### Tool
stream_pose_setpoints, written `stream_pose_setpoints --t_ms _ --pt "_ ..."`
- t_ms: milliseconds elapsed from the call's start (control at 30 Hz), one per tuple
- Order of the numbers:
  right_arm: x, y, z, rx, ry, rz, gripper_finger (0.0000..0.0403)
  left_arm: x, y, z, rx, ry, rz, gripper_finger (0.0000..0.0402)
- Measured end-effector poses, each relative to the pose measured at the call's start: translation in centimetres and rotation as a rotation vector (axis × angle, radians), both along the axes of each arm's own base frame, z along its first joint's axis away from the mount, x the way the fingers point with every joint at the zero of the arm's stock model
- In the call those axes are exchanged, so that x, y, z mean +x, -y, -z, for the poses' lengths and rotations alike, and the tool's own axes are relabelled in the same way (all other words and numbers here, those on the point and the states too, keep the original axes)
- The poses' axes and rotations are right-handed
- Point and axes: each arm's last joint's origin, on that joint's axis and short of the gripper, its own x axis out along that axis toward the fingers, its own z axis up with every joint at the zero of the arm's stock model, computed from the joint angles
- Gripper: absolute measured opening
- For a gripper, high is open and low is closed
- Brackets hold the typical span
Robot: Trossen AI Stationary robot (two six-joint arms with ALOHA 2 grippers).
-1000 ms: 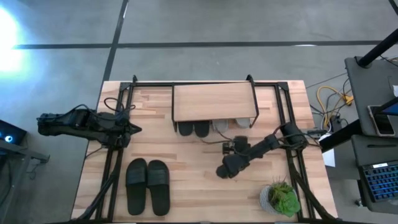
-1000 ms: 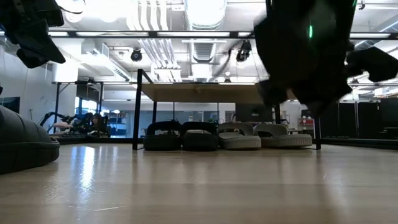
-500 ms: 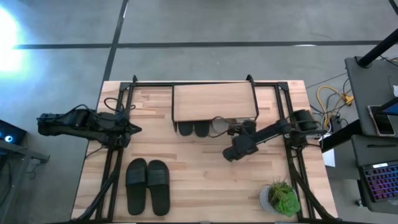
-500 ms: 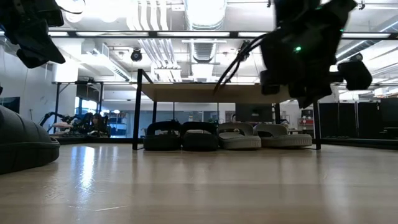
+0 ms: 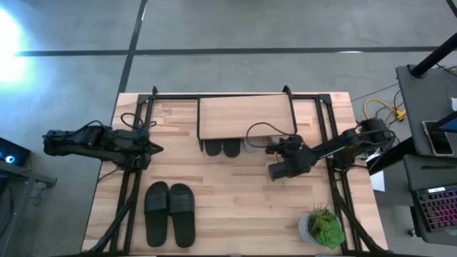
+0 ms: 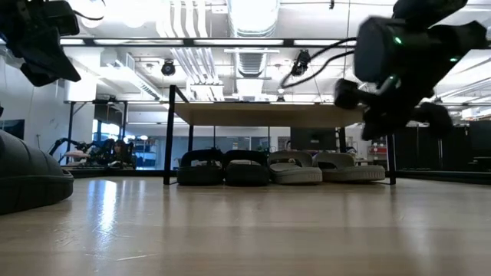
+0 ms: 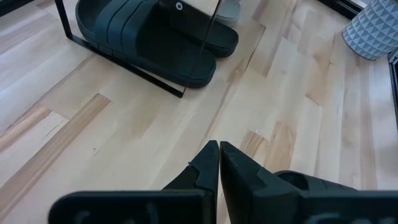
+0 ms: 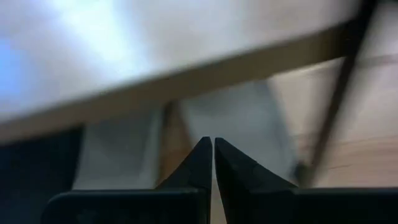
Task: Pick and place slides into the shelf
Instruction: Adjust the slides under the shelf
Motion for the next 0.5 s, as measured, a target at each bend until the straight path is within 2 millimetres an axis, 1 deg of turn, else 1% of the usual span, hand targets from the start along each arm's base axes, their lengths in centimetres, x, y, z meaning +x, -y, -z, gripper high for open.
stream_pose_setpoints --t_ms 100,167,400,500 --pt "1.5 -0.4 0.5 0.015 -0.01 -0.103 0.0013 0.1 0.0 0.0 -0.001 0.001 -0.002 0.0" --pt "2.0 -0.6 1.2 0.026 -0.028 -0.125 0.0013 0.1 0.0 0.1 -0.001 -0.003 -0.002 0.0" --pt "1.0 -0.1 3.2 0.002 -0.072 0.015 0.0013 0.1 0.0 0.1 0.0 -0.002 -0.003 0.0" --pt "1.0 0.4 3.8 0.001 -0.093 0.041 0.0013 0.1 0.0 0.1 0.001 -0.005 -0.004 0.0"
